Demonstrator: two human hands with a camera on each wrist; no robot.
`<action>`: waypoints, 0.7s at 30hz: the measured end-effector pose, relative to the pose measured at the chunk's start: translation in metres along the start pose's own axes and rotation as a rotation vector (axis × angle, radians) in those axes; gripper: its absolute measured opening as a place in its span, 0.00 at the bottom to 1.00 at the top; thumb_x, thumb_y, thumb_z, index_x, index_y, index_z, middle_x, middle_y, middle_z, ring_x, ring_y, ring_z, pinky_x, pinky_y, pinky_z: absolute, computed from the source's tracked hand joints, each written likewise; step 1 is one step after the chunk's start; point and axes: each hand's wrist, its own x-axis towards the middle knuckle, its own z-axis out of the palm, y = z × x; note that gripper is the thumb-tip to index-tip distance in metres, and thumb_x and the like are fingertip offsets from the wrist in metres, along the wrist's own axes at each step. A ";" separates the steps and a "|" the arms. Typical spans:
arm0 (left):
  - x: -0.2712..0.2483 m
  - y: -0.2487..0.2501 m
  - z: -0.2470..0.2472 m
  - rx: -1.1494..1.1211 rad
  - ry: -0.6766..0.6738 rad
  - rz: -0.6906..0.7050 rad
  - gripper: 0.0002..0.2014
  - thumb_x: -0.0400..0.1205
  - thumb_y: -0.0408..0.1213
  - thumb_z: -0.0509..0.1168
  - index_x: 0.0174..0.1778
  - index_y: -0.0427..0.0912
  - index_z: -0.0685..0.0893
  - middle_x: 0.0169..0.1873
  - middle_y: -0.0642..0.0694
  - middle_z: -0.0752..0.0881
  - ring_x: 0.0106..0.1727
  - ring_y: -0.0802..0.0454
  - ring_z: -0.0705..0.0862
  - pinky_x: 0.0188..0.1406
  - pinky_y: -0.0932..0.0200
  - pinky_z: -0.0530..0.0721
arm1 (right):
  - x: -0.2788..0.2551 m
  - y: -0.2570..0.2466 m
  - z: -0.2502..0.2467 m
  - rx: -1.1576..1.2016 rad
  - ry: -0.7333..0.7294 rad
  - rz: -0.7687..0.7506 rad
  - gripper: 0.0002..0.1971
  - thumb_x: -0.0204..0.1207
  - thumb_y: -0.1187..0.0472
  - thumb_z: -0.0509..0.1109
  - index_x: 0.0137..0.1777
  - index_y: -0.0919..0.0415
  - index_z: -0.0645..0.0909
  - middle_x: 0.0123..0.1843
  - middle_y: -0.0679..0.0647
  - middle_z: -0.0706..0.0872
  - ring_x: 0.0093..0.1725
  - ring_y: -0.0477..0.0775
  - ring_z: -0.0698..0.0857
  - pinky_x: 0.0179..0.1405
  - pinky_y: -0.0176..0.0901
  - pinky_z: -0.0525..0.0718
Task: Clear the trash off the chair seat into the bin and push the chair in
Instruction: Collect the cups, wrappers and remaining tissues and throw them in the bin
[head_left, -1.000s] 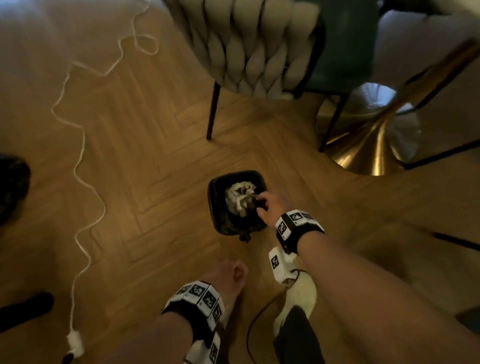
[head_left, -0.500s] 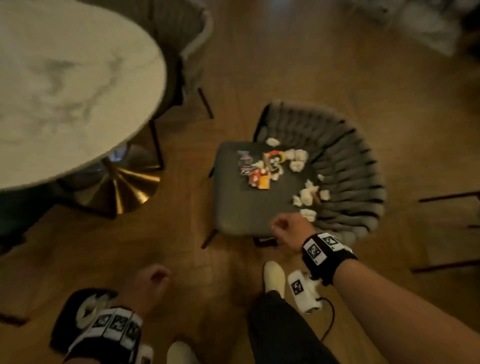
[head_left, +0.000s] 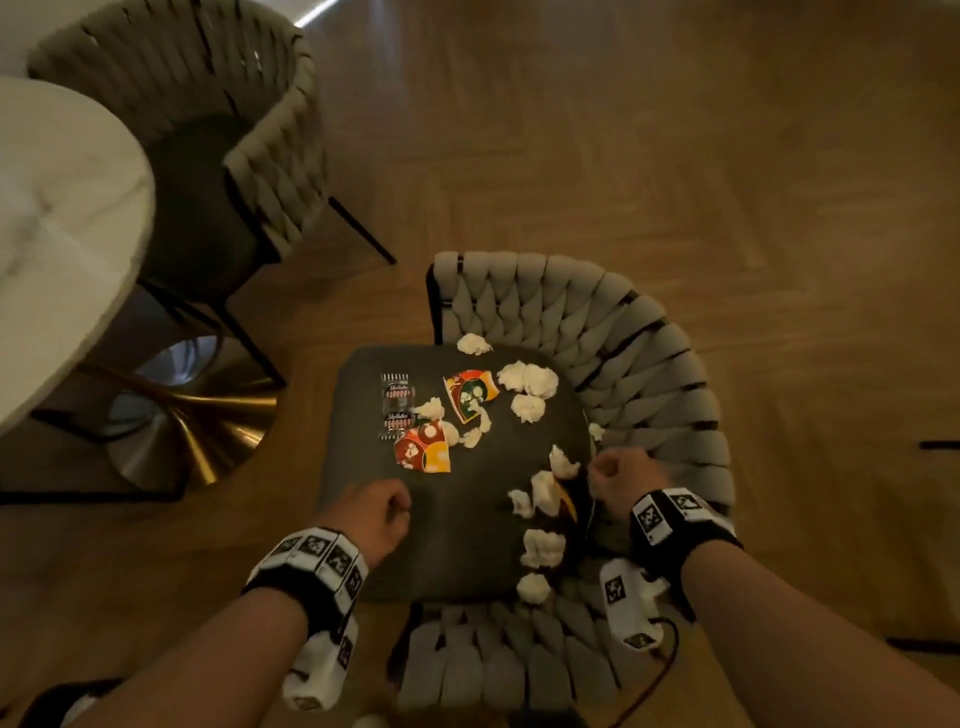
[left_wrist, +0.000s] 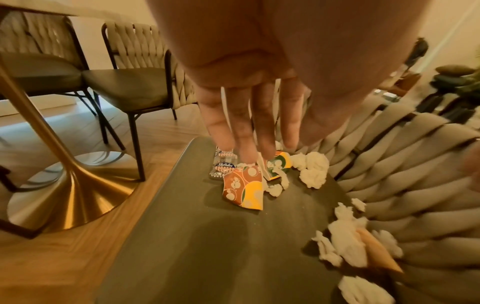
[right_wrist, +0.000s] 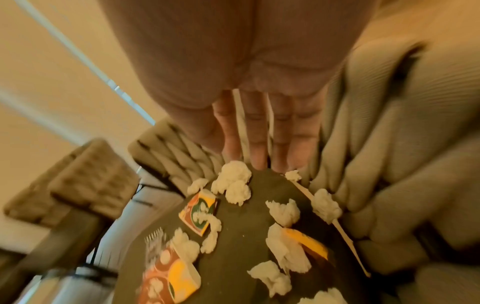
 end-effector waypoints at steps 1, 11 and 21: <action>0.019 0.004 0.001 -0.001 0.009 -0.034 0.06 0.78 0.46 0.66 0.49 0.60 0.78 0.51 0.53 0.83 0.51 0.56 0.82 0.55 0.52 0.85 | 0.018 -0.006 0.004 -0.063 -0.034 -0.032 0.06 0.77 0.56 0.67 0.48 0.53 0.85 0.51 0.54 0.88 0.45 0.53 0.82 0.45 0.43 0.80; 0.198 -0.015 0.047 0.433 0.210 0.035 0.51 0.63 0.53 0.79 0.78 0.52 0.56 0.80 0.44 0.58 0.79 0.42 0.61 0.74 0.43 0.67 | 0.217 -0.055 0.046 -0.476 -0.016 -0.285 0.52 0.62 0.37 0.75 0.80 0.40 0.47 0.84 0.57 0.47 0.81 0.73 0.51 0.78 0.69 0.62; 0.191 -0.030 0.083 0.359 0.204 0.079 0.30 0.76 0.46 0.69 0.73 0.50 0.65 0.69 0.46 0.76 0.68 0.45 0.73 0.68 0.48 0.71 | 0.271 -0.049 0.098 -0.692 -0.143 -0.451 0.37 0.70 0.57 0.75 0.77 0.44 0.62 0.79 0.64 0.58 0.69 0.72 0.75 0.67 0.56 0.79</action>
